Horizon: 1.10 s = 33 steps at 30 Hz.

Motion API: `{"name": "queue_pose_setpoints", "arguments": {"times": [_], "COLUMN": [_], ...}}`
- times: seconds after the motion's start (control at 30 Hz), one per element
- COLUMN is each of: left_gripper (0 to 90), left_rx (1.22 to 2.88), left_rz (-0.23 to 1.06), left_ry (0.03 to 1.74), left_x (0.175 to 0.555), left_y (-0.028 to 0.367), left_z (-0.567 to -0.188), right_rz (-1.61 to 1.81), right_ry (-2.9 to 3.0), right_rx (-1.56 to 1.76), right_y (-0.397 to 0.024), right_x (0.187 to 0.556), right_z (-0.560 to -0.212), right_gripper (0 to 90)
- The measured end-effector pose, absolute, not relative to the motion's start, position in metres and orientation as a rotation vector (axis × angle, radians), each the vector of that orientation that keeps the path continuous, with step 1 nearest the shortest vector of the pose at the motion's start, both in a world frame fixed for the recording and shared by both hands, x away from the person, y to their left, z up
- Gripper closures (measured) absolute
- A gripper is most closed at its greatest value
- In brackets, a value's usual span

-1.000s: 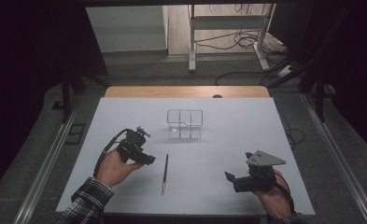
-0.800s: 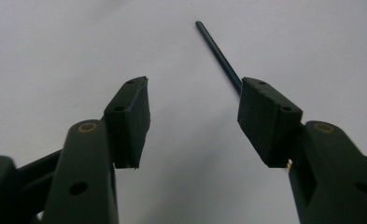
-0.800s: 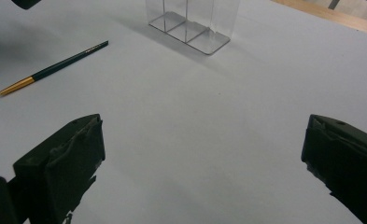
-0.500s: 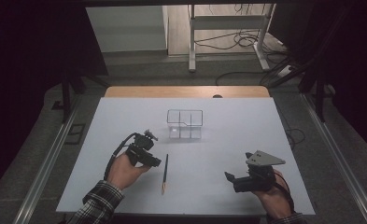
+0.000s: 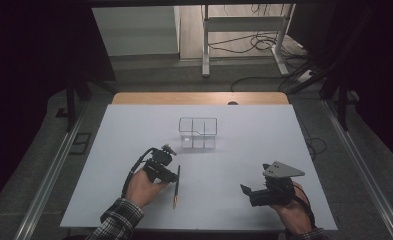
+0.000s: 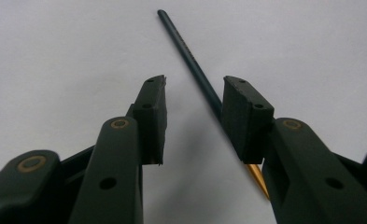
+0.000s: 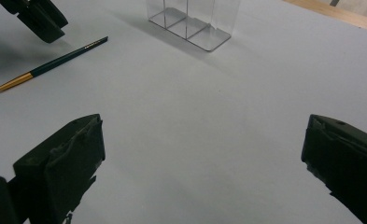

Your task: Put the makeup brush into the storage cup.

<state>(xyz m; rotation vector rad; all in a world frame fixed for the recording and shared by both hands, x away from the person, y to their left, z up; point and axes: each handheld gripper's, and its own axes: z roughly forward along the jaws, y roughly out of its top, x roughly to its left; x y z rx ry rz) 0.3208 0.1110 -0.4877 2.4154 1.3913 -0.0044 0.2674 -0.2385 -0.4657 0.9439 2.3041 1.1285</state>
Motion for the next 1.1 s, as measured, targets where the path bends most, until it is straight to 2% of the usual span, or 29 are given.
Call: {"name": "queue_pose_setpoints", "arguments": {"times": [0.73, 0.93, 1.0, 1.1], "left_gripper": [63.5, 74.6, 82.3, 83.7], "left_rx": [2.469, 2.486, 2.481, 2.477], "left_rz": [0.035, 0.078, 0.069, 0.060], "left_ry": [1.390, 1.395, 1.395, 1.391], "left_x": [0.313, 0.311, 0.311, 0.312], "left_y": [0.091, 0.092, 0.093, 0.094], "left_z": [-0.506, -0.506, -0.506, -0.506], "right_rz": [1.121, 1.120, 1.121, 1.120], "right_ry": [2.310, 2.310, 2.310, 2.311], "right_rx": [0.943, 0.944, 0.944, 0.944], "right_y": [-0.238, -0.239, -0.239, -0.239], "right_x": [0.268, 0.268, 0.268, 0.268], "right_z": [-0.466, -0.466, -0.466, -0.466], "right_gripper": [0.0, 0.0, 0.0, 0.0]}}
